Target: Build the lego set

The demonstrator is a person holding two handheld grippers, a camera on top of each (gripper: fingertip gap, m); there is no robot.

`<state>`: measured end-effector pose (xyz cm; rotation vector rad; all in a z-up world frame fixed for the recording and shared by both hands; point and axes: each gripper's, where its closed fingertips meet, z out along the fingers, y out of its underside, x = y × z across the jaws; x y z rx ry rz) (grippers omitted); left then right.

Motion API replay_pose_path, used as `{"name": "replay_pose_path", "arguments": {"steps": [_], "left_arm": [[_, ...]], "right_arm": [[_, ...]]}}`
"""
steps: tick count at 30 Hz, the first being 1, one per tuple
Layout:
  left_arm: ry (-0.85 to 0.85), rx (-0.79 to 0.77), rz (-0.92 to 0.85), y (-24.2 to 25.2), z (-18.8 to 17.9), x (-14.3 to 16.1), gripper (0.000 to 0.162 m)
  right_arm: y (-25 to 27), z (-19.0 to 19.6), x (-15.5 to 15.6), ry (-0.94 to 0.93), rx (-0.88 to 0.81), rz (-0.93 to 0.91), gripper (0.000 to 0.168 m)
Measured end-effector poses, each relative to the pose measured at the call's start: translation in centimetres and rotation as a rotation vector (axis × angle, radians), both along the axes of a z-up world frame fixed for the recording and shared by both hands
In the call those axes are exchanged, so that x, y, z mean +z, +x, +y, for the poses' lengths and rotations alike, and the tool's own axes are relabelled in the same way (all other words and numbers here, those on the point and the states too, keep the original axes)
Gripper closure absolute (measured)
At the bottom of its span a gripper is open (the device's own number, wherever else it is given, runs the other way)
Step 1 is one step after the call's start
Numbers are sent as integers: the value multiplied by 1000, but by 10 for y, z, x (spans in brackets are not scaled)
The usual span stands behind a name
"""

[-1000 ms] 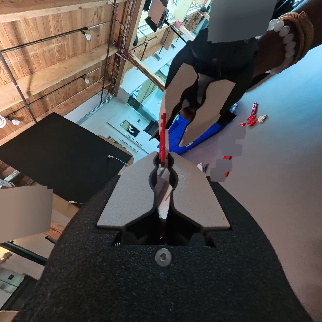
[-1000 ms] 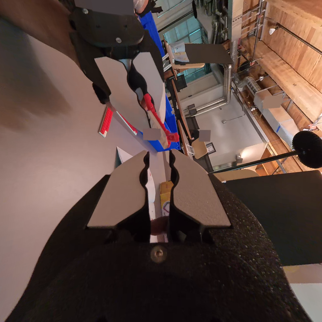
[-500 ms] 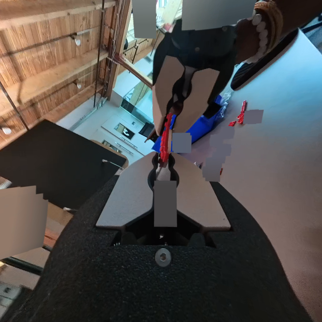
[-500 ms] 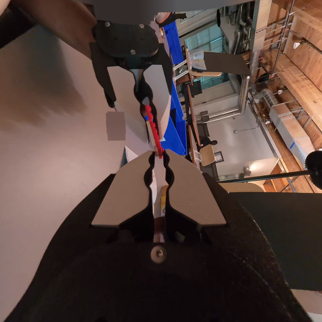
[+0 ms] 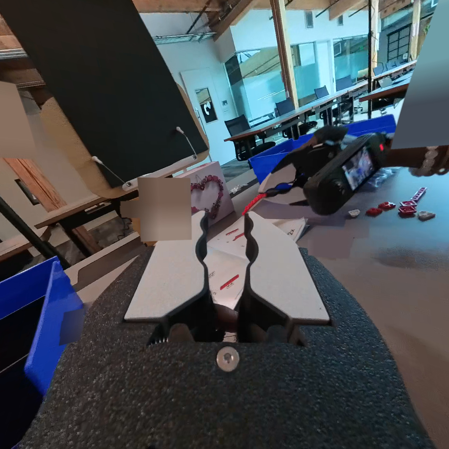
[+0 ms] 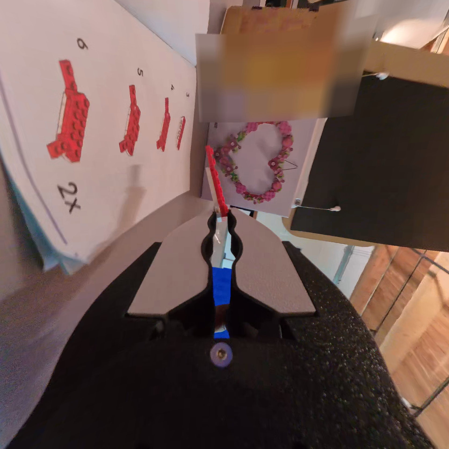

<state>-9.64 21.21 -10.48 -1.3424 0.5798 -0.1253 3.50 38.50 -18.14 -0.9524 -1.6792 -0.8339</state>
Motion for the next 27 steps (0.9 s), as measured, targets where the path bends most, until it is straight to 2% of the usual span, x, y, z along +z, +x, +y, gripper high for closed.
{"name": "replay_pose_path", "arguments": {"steps": [5, 10, 14, 19, 21, 24, 27], "left_arm": [[-1, 6, 0, -3, 0, 0, 134], [-6, -7, -8, -1, 0, -1, 135], [-18, -15, -14, 0, 0, -2, 135], [-22, -20, -7, 2, 1, -4, 134], [-22, -24, -5, 3, 1, -5, 135], [-20, -30, -14, 3, 0, -4, 134], [-24, -50, -51, 4, -1, -2, 135]], "right_arm": [[-13, 15, -27, -88, -30, -16, 160], [-10, 24, -39, -125, -48, -52, 159], [-4, 21, -51, -210, -55, -79, 141], [10, 15, -48, -324, -111, -38, 127], [10, 9, -44, -408, -107, 40, 116], [6, 1, -26, -498, -83, 219, 113], [-14, -29, 31, -676, 85, 684, 118]]}}
